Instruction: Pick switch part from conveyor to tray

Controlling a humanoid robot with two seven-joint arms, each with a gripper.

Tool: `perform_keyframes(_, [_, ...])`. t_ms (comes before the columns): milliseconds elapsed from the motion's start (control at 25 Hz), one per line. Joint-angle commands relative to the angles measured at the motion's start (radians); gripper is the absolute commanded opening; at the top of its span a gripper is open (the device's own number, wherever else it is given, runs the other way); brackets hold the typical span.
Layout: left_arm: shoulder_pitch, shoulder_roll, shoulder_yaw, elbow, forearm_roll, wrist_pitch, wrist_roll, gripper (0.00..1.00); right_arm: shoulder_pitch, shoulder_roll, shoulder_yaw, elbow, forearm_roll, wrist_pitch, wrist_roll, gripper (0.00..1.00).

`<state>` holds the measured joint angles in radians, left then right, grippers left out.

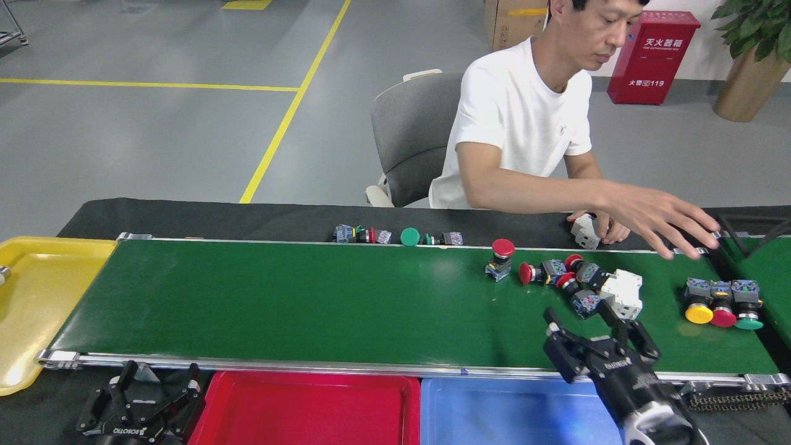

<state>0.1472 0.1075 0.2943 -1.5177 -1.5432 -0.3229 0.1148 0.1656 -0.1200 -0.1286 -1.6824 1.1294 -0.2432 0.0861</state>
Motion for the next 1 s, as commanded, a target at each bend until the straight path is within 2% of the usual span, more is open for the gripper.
perform_keyframes(0, [-0.009, 0.012, 0.003, -0.01, -0.003, 0.001, 0.003, 1.0, 0.014, -0.009, -0.016, -0.019, 0.017, 0.002, -0.062, 0.99])
perform_keyframes(80, [-0.009, 0.012, 0.003, -0.01, -0.003, 0.001, 0.003, 1.0, 0.04, -0.003, -0.026, -0.02, 0.049, 0.002, -0.072, 0.99])
perform_keyframes(240, [-0.008, 0.012, 0.002, -0.01, -0.003, 0.001, 0.003, 1.0, 0.087, 0.036, -0.039, -0.052, 0.058, 0.015, -0.074, 0.99])
perform_keyframes(440, [-0.015, 0.012, 0.0, -0.009, -0.003, 0.001, 0.003, 1.0, 0.089, 0.063, -0.037, -0.069, 0.063, 0.053, -0.066, 0.99])
perform_keyframes(520, [-0.018, 0.011, -0.001, -0.009, -0.003, 0.001, 0.005, 1.0, 0.075, 0.085, -0.033, -0.069, 0.099, 0.085, -0.054, 0.99])
perform_keyframes(600, [-0.023, 0.011, -0.007, -0.009, -0.003, 0.001, 0.003, 1.0, 0.035, 0.121, 0.01, -0.06, 0.158, 0.145, -0.028, 0.99])
perform_keyframes(680, [-0.025, 0.011, -0.014, -0.007, -0.003, 0.001, 0.003, 1.0, -0.028, 0.144, 0.104, -0.019, 0.222, 0.215, -0.005, 0.99])
perform_keyframes(960, [-0.052, 0.012, -0.014, 0.021, -0.003, 0.001, 0.003, 1.0, -0.239, 0.141, 0.317, 0.133, 0.242, 0.522, 0.034, 0.99])
